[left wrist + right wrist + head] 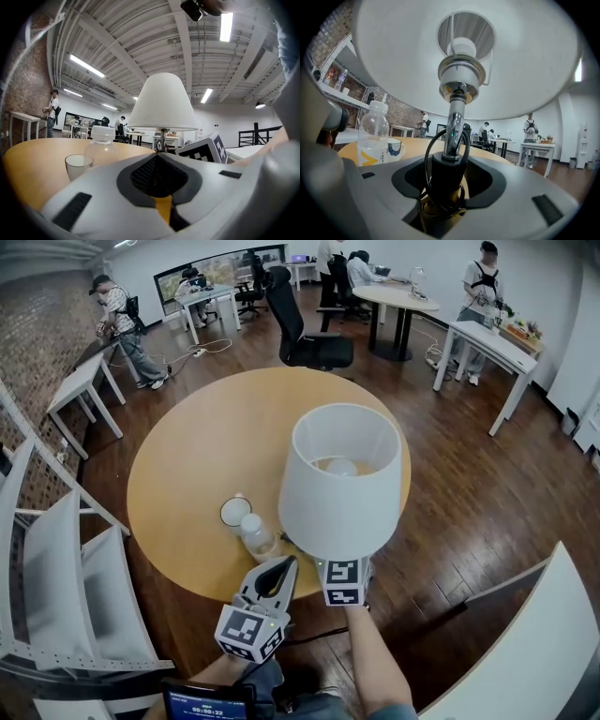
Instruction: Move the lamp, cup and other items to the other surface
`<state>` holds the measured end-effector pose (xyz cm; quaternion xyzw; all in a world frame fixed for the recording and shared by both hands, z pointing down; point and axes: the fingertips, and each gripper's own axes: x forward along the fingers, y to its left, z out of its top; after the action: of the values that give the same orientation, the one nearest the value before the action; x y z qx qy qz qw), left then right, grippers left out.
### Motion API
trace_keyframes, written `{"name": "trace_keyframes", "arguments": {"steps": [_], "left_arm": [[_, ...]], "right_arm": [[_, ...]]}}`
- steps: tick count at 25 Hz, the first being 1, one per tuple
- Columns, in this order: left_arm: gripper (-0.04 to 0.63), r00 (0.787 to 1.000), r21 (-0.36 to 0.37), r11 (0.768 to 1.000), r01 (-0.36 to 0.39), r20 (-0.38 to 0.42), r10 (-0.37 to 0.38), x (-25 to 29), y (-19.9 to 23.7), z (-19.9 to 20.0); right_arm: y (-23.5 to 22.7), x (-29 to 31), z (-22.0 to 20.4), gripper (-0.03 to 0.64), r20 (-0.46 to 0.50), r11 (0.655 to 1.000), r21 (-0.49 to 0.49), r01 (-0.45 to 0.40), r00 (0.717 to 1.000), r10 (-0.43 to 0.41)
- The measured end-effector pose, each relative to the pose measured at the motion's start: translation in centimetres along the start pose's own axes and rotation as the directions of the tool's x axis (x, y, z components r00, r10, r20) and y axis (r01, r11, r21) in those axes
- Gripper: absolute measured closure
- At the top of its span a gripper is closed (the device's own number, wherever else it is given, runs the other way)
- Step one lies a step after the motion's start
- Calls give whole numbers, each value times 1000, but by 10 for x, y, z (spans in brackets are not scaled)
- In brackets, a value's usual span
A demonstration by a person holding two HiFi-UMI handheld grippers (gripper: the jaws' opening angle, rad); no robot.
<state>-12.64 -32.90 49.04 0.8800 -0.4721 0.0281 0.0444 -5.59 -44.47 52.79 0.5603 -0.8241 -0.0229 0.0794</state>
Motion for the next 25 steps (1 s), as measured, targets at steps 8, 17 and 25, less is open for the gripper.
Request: {"name": "trace_keyframes", "arguments": {"steps": [8, 17, 25], "left_arm": [[589, 1000, 10, 1000, 1, -14, -1, -9, 2, -3], [589, 996, -8, 996, 85, -30, -85, -2, -39, -2], [589, 958, -15, 957, 288, 10, -288, 19, -146, 32]], "right_arm": [[-6, -22, 15, 353, 76, 998, 33, 48, 996, -50], [-14, -105, -7, 354, 20, 983, 112, 143, 989, -146], [-51, -224, 35, 407, 23, 957, 125, 260, 964, -265]]}}
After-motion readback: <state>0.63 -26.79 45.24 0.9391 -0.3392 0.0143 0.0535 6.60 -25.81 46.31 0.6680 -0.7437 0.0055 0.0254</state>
